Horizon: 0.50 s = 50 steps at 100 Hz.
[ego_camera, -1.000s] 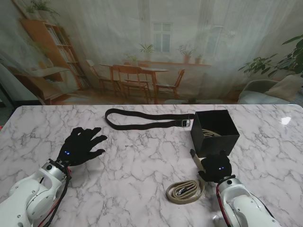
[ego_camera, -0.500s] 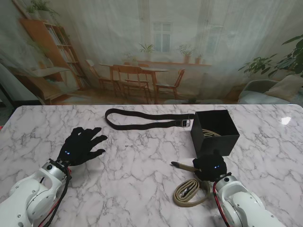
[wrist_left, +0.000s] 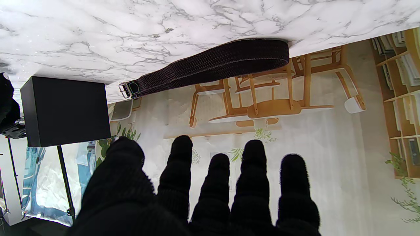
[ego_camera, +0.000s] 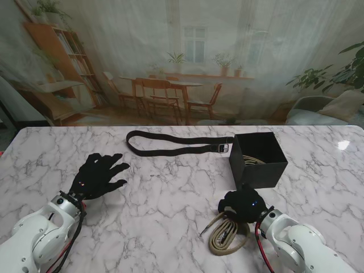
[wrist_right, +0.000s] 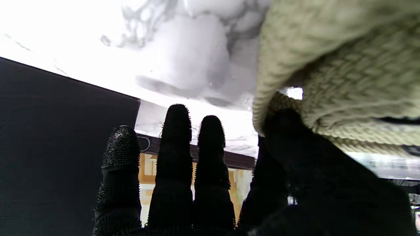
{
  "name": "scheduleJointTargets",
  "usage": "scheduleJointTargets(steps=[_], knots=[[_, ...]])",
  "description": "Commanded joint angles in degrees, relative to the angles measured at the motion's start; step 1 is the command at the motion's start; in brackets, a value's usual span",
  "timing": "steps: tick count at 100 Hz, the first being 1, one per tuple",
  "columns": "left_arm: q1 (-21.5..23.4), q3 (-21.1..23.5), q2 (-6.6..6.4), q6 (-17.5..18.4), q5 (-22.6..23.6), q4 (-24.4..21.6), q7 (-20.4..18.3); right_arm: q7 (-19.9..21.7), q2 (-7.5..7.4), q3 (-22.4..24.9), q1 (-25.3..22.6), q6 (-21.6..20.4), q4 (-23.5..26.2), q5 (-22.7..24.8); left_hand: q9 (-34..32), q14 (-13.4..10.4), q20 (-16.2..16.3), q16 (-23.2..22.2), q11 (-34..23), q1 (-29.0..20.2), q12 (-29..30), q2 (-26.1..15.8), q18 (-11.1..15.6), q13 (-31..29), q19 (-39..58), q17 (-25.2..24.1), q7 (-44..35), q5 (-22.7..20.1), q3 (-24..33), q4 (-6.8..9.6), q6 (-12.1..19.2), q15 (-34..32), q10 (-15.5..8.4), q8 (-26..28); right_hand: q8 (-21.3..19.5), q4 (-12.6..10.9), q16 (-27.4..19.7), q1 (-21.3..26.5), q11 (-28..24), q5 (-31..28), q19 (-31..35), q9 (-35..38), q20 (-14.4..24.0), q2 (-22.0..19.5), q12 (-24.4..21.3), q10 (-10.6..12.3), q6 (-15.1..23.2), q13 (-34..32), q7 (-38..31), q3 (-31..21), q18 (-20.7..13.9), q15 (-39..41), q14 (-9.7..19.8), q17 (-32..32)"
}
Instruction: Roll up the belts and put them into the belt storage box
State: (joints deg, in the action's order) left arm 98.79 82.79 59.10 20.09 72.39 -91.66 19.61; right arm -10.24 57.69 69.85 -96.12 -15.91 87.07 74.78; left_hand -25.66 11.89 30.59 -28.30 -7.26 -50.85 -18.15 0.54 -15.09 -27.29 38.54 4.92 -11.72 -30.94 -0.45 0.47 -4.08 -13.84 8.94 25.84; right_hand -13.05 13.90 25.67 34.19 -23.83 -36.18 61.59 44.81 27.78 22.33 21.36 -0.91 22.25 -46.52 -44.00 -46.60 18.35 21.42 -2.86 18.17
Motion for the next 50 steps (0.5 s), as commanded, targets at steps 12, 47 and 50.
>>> scheduleJointTargets(steps=[12, 47, 50], knots=[[-0.04, -0.23, 0.0, -0.08, 0.0, 0.07, -0.96, 0.33, -0.26, 1.08, -0.05, -1.52, 0.9, -0.14, 1.87, -0.21, 0.7, -0.25, 0.06, 0.39, 0.49, -2.6, -0.62, 0.61, -0.08, -0.97, 0.21, 0.87, -1.28, -1.04, -0.99, -0.48, 0.33, -0.08, 1.43, -3.53, -2.53, -5.65, 0.14, 7.37, -1.41, -5.76, -0.25, -5.52, -0.91, -2.49, -1.3, 4.72, 3.01, 2.16, -0.77, -3.58, -0.99, -2.11], [-0.11, -0.39, -0.02, -0.37, 0.08, 0.0, -1.17, -1.86, 0.26, 5.08, -2.13, -5.24, 2.27, -1.97, 1.89, -0.2, 0.7, -0.27, 0.02, 0.35, 0.48, -2.71, -0.62, 0.56, 0.0, -0.95, 0.26, 0.98, -1.32, -1.01, -0.94, -0.53, 0.34, -0.1, -5.93, -9.06, -4.38, -16.42, -1.08, 11.37, -2.62, -12.4, 0.1, -10.07, -1.64, -4.4, -13.24, 8.39, 13.43, 11.55, -0.83, -4.54, -1.63, -3.78], [-0.1, -0.37, -0.01, -0.39, 0.08, 0.0, -1.14, -1.85, 0.3, 5.94, -2.7, -6.1, 2.74, -2.09, 1.9, -0.19, 0.71, -0.26, 0.02, 0.31, 0.48, -2.7, -0.61, 0.56, 0.02, -0.92, 0.27, 1.0, -1.31, -1.01, -0.96, -0.53, 0.41, -0.1, -5.87, -9.18, -4.62, -17.47, -1.03, 12.79, -2.91, -13.16, 0.03, -8.37, -1.8, -4.48, -14.67, 8.76, 14.44, 11.56, -0.6, -4.87, -1.8, -4.11]])
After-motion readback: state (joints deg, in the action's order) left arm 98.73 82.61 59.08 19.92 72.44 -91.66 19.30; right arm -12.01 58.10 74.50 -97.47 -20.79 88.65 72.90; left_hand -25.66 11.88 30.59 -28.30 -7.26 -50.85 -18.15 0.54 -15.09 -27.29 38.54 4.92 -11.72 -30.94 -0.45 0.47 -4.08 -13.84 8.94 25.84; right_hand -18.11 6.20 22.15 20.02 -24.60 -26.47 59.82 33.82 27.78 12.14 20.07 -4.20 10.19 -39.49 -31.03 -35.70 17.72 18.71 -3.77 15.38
